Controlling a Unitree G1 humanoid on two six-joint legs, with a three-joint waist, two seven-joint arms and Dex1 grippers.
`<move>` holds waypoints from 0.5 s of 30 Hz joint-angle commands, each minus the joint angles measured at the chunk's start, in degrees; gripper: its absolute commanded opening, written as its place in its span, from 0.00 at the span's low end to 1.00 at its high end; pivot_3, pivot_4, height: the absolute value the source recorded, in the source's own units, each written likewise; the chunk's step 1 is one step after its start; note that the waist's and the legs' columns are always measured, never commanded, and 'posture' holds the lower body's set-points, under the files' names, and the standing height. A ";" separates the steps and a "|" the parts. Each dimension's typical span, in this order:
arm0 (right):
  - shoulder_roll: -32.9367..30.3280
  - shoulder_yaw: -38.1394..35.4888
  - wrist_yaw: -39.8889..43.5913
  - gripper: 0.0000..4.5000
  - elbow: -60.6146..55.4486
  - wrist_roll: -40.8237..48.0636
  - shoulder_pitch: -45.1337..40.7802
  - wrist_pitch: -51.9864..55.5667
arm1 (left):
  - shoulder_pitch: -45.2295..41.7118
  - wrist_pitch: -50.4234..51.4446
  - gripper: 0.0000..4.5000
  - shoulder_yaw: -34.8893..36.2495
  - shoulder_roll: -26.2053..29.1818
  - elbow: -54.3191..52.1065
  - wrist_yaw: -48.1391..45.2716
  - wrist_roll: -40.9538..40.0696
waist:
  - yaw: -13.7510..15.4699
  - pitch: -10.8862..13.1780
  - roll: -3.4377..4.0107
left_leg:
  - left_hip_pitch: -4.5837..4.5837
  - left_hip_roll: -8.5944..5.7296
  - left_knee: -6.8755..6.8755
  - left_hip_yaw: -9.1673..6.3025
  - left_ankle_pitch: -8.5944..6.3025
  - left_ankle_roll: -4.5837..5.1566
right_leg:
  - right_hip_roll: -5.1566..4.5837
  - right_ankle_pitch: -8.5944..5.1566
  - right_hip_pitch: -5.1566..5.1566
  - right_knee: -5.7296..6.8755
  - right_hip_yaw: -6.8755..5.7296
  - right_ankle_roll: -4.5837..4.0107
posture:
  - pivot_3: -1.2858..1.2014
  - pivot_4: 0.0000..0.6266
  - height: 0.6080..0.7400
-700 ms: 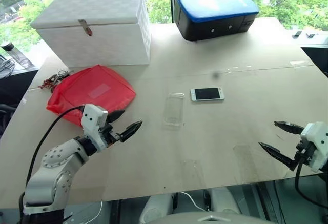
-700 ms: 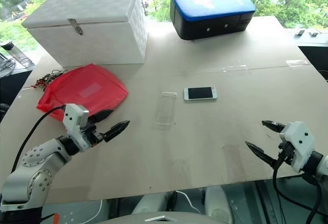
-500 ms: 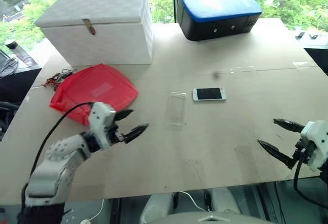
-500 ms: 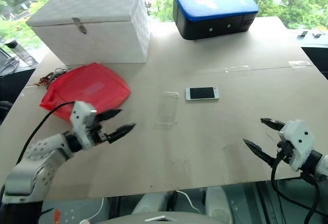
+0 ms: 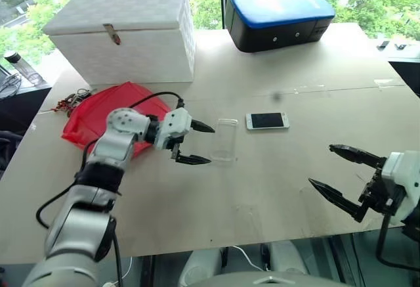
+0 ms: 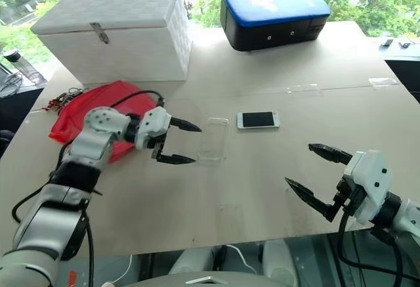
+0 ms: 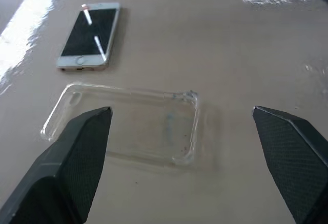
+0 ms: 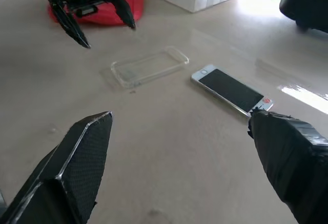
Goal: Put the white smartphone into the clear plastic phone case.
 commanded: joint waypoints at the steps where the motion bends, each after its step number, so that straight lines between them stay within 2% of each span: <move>1: 0.27 -0.75 -1.99 1.00 -2.48 -0.10 0.92 0.02 | -6.18 -8.38 0.94 -5.31 0.05 10.02 -2.54 1.04 | -0.47 0.07 -0.11 | -0.02 0.00 0.00 0.01 -0.01 0.01 | 0.01 0.00 -0.03 -0.01 0.02 0.00 | 0.52 0.24 1.00; 3: 0.79 -0.64 -2.66 1.00 -3.46 -0.67 2.31 -0.33 | -8.98 -9.05 0.83 -9.62 0.29 12.77 -2.54 0.04 | -0.84 0.10 -0.17 | -0.08 0.00 -0.03 -0.01 -0.01 0.01 | -0.01 0.00 -0.08 0.00 0.01 0.00 | 0.52 0.24 1.00; 6: 1.65 -0.47 -4.03 1.00 -4.32 -1.81 3.61 -1.02 | -9.86 -11.22 0.54 -14.54 0.42 15.01 -2.54 -0.75 | -1.44 0.11 -0.18 | -0.23 -0.01 -0.02 -0.03 -0.01 0.02 | -0.01 0.00 -0.21 0.01 0.00 0.01 | 0.52 0.24 1.00; 7: 1.88 -0.38 -4.37 1.00 -4.47 -2.19 3.83 -1.19 | -9.94 -11.98 0.48 -15.36 0.20 15.75 -2.54 -0.72 | -1.61 0.11 -0.18 | -0.22 -0.01 -0.02 -0.02 -0.01 0.02 | -0.02 0.00 -0.22 0.02 0.02 0.01 | 0.52 0.24 1.00; 11: 2.73 1.17 -7.26 1.00 -5.73 -4.79 4.29 -0.38 | -9.25 -11.44 0.05 -14.83 -3.05 16.97 -2.54 1.26 | -1.53 0.11 -0.18 | -0.21 -0.01 0.06 -0.03 -0.01 0.02 | 0.04 0.00 -0.23 0.11 0.03 0.01 | 0.52 0.24 1.00; 12: 2.84 1.41 -7.56 1.00 -6.12 -5.01 4.50 -0.33 | -8.86 -10.13 0.02 -14.53 -3.23 16.30 -2.54 1.13 | -1.50 0.11 -0.19 | -0.20 -0.01 0.12 -0.02 -0.01 0.02 | 0.05 0.00 -0.21 0.13 0.04 0.01 | 0.52 0.24 1.00; 15: 3.01 1.56 -8.01 1.00 -6.64 -5.45 5.13 -0.59 | -7.48 -5.34 0.02 -13.13 -2.87 13.92 -2.49 2.05 | -1.53 0.11 -0.18 | -0.20 -0.01 0.22 -0.03 -0.01 0.02 | 0.09 0.00 -0.18 0.19 0.04 0.02 | 0.52 0.24 1.00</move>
